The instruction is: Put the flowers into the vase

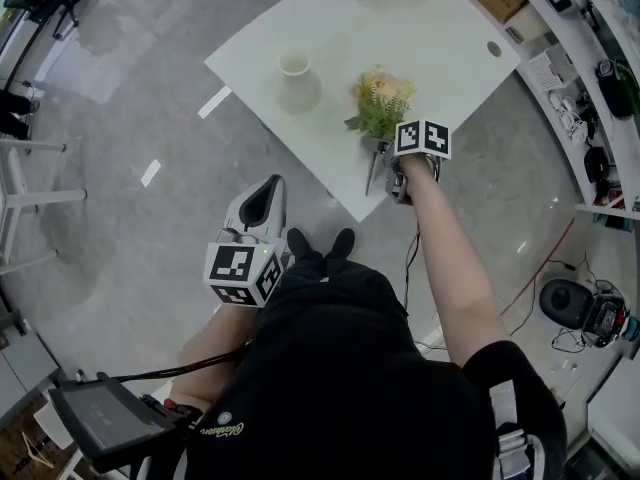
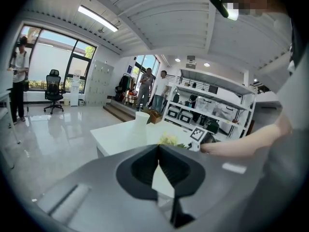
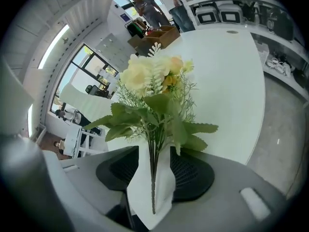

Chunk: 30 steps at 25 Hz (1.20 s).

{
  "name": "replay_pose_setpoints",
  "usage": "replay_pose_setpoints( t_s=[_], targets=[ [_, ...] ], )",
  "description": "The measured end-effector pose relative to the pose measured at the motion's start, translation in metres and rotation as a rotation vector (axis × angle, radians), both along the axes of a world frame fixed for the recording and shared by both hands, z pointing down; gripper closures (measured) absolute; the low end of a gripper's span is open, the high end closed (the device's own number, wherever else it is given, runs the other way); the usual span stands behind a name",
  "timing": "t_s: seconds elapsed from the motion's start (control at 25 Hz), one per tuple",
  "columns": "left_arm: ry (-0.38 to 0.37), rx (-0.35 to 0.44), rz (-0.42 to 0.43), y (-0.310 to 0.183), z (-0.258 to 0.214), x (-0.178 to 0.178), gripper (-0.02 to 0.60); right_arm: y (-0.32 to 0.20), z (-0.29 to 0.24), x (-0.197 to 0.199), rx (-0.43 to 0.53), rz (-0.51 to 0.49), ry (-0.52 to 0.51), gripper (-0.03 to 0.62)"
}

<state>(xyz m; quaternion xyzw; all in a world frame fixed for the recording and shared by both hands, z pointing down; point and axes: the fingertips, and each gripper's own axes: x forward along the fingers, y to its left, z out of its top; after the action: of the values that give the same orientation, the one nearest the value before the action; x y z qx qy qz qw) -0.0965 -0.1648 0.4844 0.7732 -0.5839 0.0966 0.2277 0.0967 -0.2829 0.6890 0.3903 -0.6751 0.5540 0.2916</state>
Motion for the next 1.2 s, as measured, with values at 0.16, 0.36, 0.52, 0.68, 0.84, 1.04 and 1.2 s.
replay_pose_setpoints(
  t_s=[0.16,0.36,0.52,0.68,0.84,1.04,1.2],
  targets=[
    [0.004,-0.002,-0.003,0.001,0.001,-0.002,0.575,0.002,0.008,-0.009,-0.116,-0.039,-0.038,0.397],
    [0.007,-0.002,0.000,0.003,0.002,-0.001,0.575,0.001,0.019,-0.004,-0.177,-0.056,-0.001,0.478],
    [0.006,-0.003,-0.003,0.007,0.005,-0.005,0.575,0.001,0.022,-0.005,-0.207,-0.075,-0.013,0.482],
    [0.008,-0.004,-0.007,0.008,0.007,-0.007,0.575,-0.004,0.023,-0.002,-0.195,-0.091,0.012,0.533],
    [0.012,-0.001,-0.003,0.009,0.008,-0.007,0.575,-0.007,0.020,0.001,-0.151,-0.084,0.020,0.556],
    [0.011,0.013,0.002,0.006,0.004,-0.007,0.575,-0.009,0.007,0.000,-0.075,-0.078,-0.002,0.559],
    [0.011,0.033,0.011,0.008,-0.005,-0.004,0.575,-0.012,-0.027,-0.002,0.059,-0.062,-0.025,0.559]
  ],
)
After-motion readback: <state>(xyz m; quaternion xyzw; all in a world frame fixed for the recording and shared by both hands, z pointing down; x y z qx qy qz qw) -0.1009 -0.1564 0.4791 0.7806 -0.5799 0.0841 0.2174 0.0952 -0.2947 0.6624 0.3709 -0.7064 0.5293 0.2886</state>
